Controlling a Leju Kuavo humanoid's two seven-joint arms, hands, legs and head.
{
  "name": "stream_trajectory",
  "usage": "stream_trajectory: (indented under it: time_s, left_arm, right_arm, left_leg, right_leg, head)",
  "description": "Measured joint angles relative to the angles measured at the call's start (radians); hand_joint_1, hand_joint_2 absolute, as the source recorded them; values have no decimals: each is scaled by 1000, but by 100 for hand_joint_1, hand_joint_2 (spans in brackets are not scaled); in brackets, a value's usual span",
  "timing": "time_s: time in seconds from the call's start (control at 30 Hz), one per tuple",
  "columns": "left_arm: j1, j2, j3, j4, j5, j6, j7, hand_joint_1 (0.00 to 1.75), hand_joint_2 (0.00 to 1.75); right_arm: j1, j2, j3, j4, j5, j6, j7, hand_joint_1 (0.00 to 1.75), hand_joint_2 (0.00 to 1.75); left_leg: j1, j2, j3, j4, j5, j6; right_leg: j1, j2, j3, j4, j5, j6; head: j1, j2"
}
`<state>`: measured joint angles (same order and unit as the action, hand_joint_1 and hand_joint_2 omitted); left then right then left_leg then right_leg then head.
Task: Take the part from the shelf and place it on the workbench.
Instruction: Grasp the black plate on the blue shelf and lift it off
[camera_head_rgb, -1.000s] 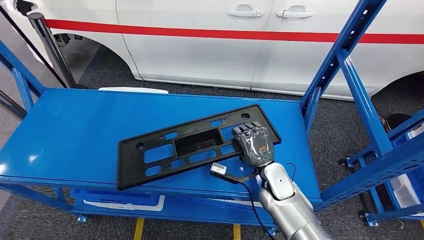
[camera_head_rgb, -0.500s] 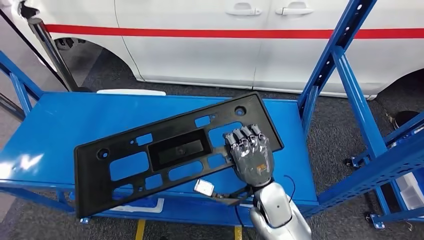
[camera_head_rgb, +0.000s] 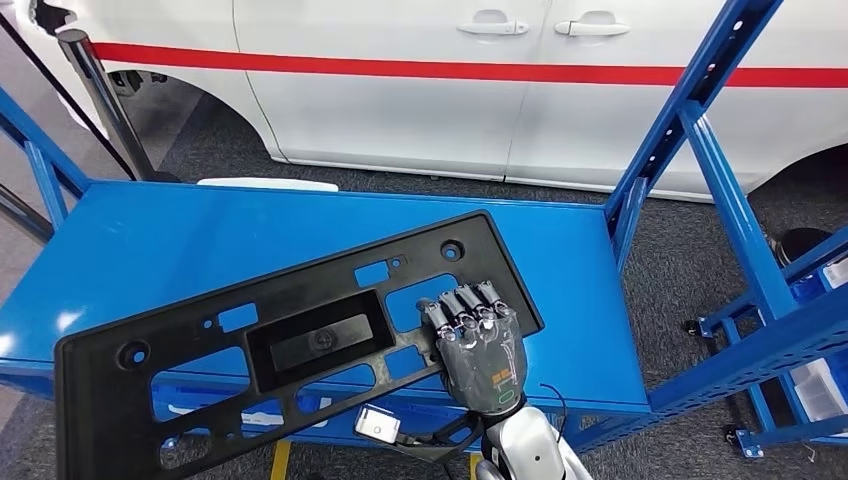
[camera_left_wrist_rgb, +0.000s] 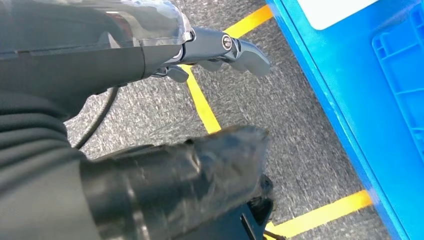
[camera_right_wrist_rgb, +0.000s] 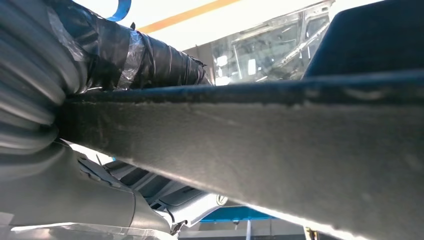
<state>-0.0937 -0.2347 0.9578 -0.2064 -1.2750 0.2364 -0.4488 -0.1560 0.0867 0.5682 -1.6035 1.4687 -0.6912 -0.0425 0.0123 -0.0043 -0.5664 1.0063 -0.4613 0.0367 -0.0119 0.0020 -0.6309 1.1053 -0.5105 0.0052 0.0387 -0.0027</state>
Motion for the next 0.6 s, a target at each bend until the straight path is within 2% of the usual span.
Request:
stream_trajectory:
  time_s: [0.07, 0.1, 0.13, 0.17, 0.23, 0.27, 0.3, 0.33, 0.4, 0.47, 0.5, 0.57, 0.6]
  left_arm:
    - [0, 0, 3, 0, 3, 7, 8, 0, 175]
    - [0, 0, 5, 0, 2, 18, 22, 0, 175]
    - [0, 0, 7, 0, -1, 34, 40, 0, 175]
    - [1, 0, 8, 0, -5, 52, 59, 0, 175]
    - [1, -1, 9, 0, -9, 82, 82, 0, 175]
    - [1, -2, 10, 0, -9, 92, 87, 0, 175]
    - [0, -3, 11, 0, -8, 99, 90, 0, 175]
    - [0, -3, 12, 0, -8, 103, 92, 0, 175]
    - [0, -4, 15, 0, -8, 108, 93, 0, 175]
    - [0, -4, 16, 0, -11, 113, 94, 0, 175]
    - [0, -4, 16, 0, -13, 116, 94, 0, 175]
    - [1, -4, 16, 0, -15, 120, 97, 0, 175]
    - [1, -4, 16, 0, -15, 122, 98, 0, 175]
  right_arm:
    - [2, -3, 3, 2, -3, 0, 7, 175, 175]
    - [5, -5, 4, 5, -5, 0, 11, 175, 175]
    - [7, -7, 4, 7, -7, 0, 16, 175, 175]
    - [9, -9, 4, 10, -9, 0, 20, 175, 175]
    - [11, -12, 4, 12, -13, 0, 25, 175, 175]
    - [11, -13, 4, 12, -13, 0, 26, 175, 175]
    - [11, -14, 4, 11, -14, 0, 27, 175, 175]
    - [12, -14, 4, 11, -14, 0, 28, 175, 175]
    - [15, -14, 4, 11, -14, 0, 30, 175, 175]
    - [16, -15, 4, 11, -16, 0, 30, 175, 175]
    - [17, -15, 4, 10, -17, 0, 28, 175, 175]
    - [20, -15, 4, 10, -21, 0, 24, 175, 175]
    - [22, -15, 4, 10, -22, 0, 22, 175, 175]
  left_leg:
    - [-2, 1, 0, 0, 0, 6]
    - [-3, 1, -1, 1, 0, 7]
    - [-4, 1, -1, 3, -1, 8]
    - [-4, 1, 0, 5, -2, 8]
    - [-4, -1, 0, 12, -8, 5]
    - [-6, -2, -1, 17, -11, 1]
    - [-8, -2, -3, 20, -14, -3]
    - [-9, -2, -5, 23, -16, -8]
    - [-9, -2, -6, 22, -16, -19]
    - [-7, -1, -11, 39, -33, -31]
    - [-6, -1, -25, 72, -57, -36]
    - [-3, -1, -77, 192, -123, -44]
    - [-2, -1, -104, 254, -147, -47]
  right_leg:
    - [-1, 0, -56, 124, -63, 3]
    - [-1, 0, -81, 180, -82, 4]
    - [-1, 0, -95, 208, -84, 4]
    - [-2, -1, -90, 200, -66, 4]
    - [-2, -1, -34, 84, -1, -1]
    - [0, -1, -3, 19, 21, -3]
    - [1, -1, 19, -26, 33, -6]
    - [3, 0, 28, -47, 33, -8]
    - [4, 3, 29, -52, 33, -15]
    - [2, 3, 32, -59, 38, -25]
    - [0, 1, 33, -63, 41, -30]
    - [0, -1, 33, -64, 43, -35]
    - [1, -2, 33, -63, 43, -35]
  head:
    - [0, 0]
    - [0, 0]
    - [0, 0]
    - [0, 0]
    - [0, 0]
    - [0, 0]
    - [0, 0]
    - [0, 0]
    - [-1, 0]
    - [-1, 0]
    - [-1, 0]
    - [-2, 0]
    - [-2, 0]
